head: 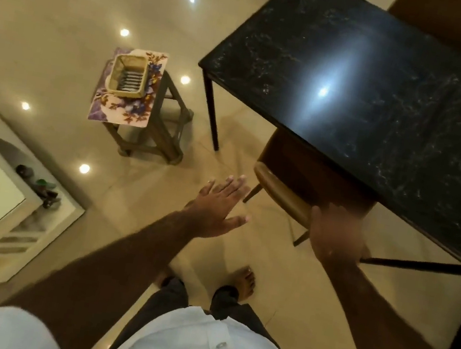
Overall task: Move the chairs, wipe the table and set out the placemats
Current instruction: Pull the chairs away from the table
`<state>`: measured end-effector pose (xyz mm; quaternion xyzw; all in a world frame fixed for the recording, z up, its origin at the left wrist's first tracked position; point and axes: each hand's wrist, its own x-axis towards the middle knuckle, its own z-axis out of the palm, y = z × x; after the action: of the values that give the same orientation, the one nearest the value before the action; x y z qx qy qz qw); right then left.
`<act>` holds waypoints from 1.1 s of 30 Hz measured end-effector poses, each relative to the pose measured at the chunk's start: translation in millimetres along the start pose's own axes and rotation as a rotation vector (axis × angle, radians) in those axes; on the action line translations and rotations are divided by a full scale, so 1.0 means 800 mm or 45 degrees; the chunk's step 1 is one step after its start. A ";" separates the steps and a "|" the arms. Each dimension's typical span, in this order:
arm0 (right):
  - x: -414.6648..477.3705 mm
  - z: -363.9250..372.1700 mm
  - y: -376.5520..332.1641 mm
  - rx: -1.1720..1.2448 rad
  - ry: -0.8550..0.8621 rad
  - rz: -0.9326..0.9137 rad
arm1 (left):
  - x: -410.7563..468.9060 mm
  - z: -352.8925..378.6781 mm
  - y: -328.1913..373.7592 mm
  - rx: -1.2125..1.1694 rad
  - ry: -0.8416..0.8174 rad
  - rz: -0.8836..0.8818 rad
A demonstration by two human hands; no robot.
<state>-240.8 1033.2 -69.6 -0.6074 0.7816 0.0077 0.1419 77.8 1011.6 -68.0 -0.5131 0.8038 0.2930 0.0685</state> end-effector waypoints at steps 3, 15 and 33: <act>-0.028 0.015 -0.062 -0.017 0.054 -0.257 | -0.087 0.022 -0.077 -0.033 0.002 -0.236; -0.129 0.094 -0.348 -0.187 -0.338 -0.907 | -0.354 0.058 -0.254 -0.269 0.389 -0.891; -0.056 0.079 -0.709 -0.155 -0.105 -1.186 | -0.413 -0.073 -0.457 0.051 0.786 -1.168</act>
<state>322.2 938.7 -28.9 -0.8998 0.4177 0.0132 0.1253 558.4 1128.8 -31.0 -0.8714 0.4860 0.0536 -0.0399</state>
